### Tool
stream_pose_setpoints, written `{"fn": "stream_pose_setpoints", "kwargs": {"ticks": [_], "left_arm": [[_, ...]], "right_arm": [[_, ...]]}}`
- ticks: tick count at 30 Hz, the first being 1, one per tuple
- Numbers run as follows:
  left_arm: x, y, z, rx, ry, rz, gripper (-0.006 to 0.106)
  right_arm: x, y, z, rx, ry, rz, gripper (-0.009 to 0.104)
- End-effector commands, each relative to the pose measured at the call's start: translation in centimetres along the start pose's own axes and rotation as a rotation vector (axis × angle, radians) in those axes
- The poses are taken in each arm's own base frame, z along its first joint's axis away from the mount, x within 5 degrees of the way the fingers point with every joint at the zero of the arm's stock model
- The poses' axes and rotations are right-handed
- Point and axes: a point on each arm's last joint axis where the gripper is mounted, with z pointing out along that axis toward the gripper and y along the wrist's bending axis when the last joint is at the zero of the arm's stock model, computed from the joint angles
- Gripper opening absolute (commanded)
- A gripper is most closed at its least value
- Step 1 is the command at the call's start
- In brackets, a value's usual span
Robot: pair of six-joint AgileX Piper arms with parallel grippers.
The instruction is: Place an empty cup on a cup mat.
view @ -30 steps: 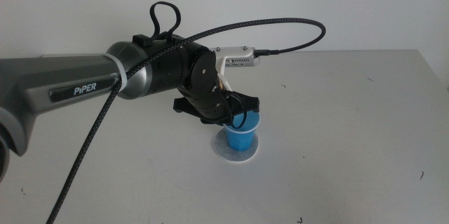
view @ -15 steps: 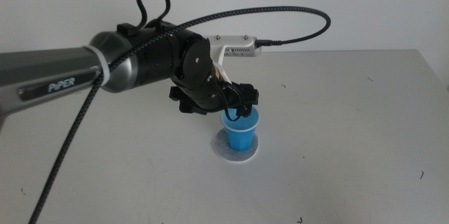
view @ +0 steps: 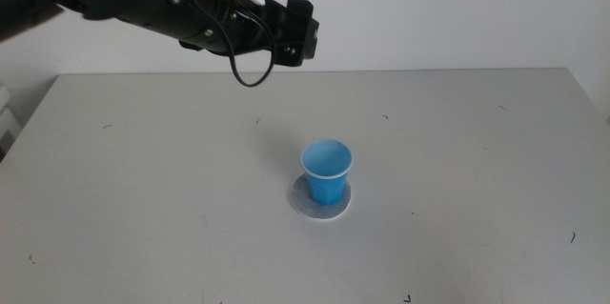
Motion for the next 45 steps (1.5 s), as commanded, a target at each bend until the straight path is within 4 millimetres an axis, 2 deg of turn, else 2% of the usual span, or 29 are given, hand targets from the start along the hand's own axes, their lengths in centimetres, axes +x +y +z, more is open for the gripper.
{"fn": "stream_pose_setpoints", "kwargs": {"ticks": [1,7,12,17,22,28,33,37,42,45], "left_arm": [[-1.8,-0.3,-4.5,0.030,-0.150,-0.015,0.100],[-1.0,0.7,-9.1,-0.061,-0.123,0.046,0.100],[-0.2,1.6,-11.4,-0.125,-0.133,0.065,0.103],[2.1,4.1,-13.0,-0.188,-0.185,0.018,0.103],[6.2,7.3,-13.5,-0.287,-0.271,-0.032,0.103],[12.8,9.6,-14.0,-0.398,-0.404,-0.091,0.103],[18.9,9.7,-13.9,-0.452,-0.505,-0.095,0.103],[23.4,9.7,-12.8,-0.471,-0.526,-0.100,0.103],[27.8,9.3,-11.4,-0.464,-0.538,-0.108,0.103],[29.5,9.2,-11.1,-0.460,-0.565,-0.120,0.103]], "right_arm": [[-1.2,0.0,-0.3,-0.002,-0.109,-0.017,0.094],[-1.2,0.0,-0.3,-0.002,-0.109,-0.017,0.094],[-1.2,0.0,-0.3,-0.002,-0.109,-0.017,0.094],[-1.2,0.0,-0.3,-0.002,-0.109,-0.017,0.094],[-1.2,0.0,-0.3,-0.002,-0.109,-0.017,0.094],[-1.2,0.0,-0.3,-0.002,-0.109,-0.017,0.094],[-1.2,0.0,-0.3,-0.002,-0.109,-0.017,0.094],[-1.2,0.0,-0.3,-0.002,-0.109,-0.017,0.094],[-1.2,0.0,-0.3,-0.002,-0.109,-0.017,0.094],[-1.2,0.0,-0.3,-0.002,-0.109,-0.017,0.094]]}}
